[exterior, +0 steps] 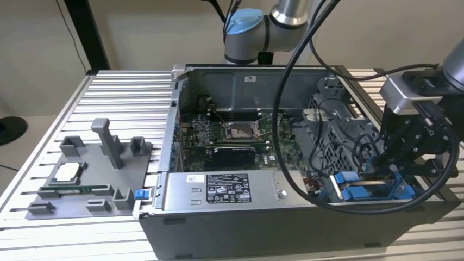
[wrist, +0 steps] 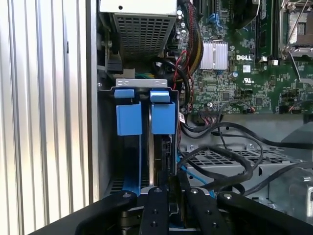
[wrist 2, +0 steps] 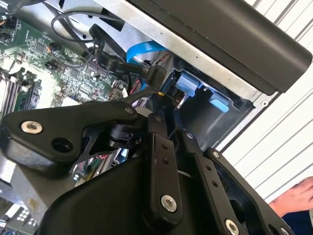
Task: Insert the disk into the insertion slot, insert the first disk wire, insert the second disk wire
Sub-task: 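Insert the first disk wire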
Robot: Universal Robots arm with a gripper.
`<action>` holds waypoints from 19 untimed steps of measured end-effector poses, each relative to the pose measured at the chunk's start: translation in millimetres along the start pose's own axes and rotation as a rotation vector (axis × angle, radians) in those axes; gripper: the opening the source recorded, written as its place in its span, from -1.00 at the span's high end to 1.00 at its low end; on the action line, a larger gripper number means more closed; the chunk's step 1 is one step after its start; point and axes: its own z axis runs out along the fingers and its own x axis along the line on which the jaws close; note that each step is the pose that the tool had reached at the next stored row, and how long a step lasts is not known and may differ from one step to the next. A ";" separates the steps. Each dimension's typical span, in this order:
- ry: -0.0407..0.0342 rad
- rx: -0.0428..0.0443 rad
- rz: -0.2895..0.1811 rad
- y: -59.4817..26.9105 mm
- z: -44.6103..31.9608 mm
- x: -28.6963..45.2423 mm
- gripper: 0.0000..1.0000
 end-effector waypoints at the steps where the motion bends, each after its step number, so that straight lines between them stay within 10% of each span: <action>1: 0.0002 0.0000 0.000 0.0 0.4 0.1 1.00; 19: 0.0004 -0.0003 -0.003 -0.1 4.8 0.5 1.00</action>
